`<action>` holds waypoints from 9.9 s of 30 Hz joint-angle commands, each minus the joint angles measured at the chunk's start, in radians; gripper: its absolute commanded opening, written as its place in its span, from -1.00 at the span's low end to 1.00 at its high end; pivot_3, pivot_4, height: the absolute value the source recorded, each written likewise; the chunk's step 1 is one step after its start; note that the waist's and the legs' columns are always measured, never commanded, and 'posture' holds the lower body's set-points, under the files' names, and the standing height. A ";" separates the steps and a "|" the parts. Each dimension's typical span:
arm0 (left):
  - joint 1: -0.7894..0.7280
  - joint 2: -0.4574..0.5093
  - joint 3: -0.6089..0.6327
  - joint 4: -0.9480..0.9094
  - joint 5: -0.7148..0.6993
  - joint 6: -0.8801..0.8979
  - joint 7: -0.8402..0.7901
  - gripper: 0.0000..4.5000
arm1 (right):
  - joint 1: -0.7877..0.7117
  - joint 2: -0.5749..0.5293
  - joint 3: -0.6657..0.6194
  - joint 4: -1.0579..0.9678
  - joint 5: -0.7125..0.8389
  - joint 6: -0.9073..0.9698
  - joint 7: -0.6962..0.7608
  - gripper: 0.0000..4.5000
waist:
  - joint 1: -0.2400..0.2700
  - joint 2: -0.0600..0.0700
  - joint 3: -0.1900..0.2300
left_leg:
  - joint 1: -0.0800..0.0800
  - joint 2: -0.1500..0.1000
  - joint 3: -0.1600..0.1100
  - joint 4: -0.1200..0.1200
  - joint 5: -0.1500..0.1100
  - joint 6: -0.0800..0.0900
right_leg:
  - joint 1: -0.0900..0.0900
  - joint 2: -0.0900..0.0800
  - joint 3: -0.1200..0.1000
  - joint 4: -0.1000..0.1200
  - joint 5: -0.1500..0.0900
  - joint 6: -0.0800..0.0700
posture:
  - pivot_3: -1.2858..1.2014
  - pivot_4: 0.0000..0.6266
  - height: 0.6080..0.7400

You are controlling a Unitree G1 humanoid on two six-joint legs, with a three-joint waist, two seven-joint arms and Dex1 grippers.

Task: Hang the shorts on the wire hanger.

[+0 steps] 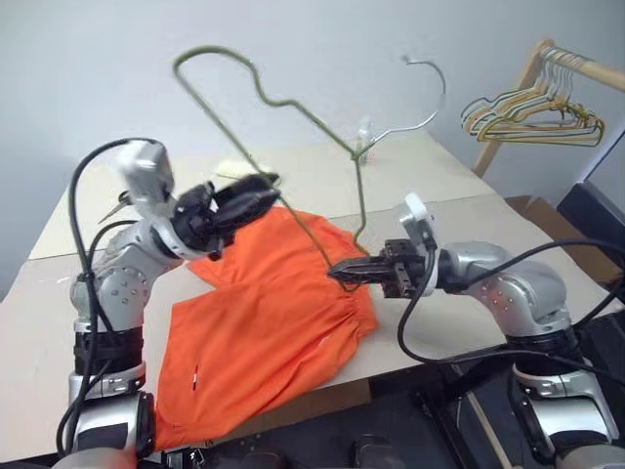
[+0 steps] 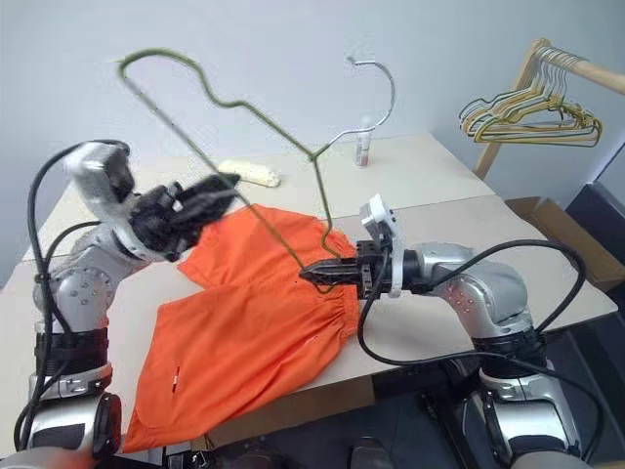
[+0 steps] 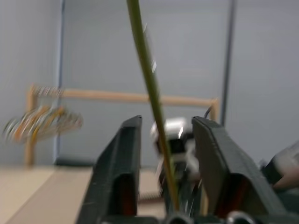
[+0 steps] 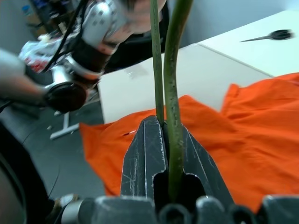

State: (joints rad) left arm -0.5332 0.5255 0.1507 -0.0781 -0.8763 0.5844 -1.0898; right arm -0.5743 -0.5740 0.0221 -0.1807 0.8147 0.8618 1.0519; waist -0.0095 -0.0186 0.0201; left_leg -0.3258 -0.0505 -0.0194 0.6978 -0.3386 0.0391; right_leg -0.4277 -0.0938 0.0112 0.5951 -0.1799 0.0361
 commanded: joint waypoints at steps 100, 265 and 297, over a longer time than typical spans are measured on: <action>0.231 0.195 -0.353 -0.083 0.754 -0.585 -0.045 0.99 | -0.322 -0.116 0.153 1.199 -0.528 0.085 0.349 -1.00 | 0.071 0.006 -0.002 | -0.011 0.001 0.008 0.012 -0.003 0.006 | -0.010 0.000 0.002 0.002 0.006 0.002 | 0.12 -1.00 1.00; -0.505 0.282 -0.377 0.891 0.759 -1.019 -0.475 -1.00 | 0.295 -0.195 -0.089 0.043 -0.372 -0.304 -0.084 -0.98 | 0.001 0.003 -0.002 | -0.011 -0.003 0.010 0.024 -0.008 0.017 | -0.007 0.002 0.006 0.015 0.007 0.007 | 0.05 -1.00 1.00; -0.538 0.149 -0.342 0.760 0.846 -0.994 -0.328 -1.00 | -0.032 -0.271 0.140 -0.052 -0.715 -0.621 -0.016 -0.22 | 0.006 0.002 -0.001 | -0.016 -0.002 0.011 0.029 -0.006 0.014 | -0.010 0.001 0.006 0.015 0.007 0.009 | 0.04 -1.00 1.00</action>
State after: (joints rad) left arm -1.0558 0.6702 -0.2225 0.7203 -0.0001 -0.4207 -1.4268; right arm -0.6021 -0.8502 0.1699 -0.2082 0.1090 0.2589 1.0402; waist -0.0037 -0.0166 0.0191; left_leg -0.3418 -0.0526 -0.0088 0.7268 -0.3450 0.0535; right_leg -0.4372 -0.0927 0.0174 0.6099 -0.1728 0.0447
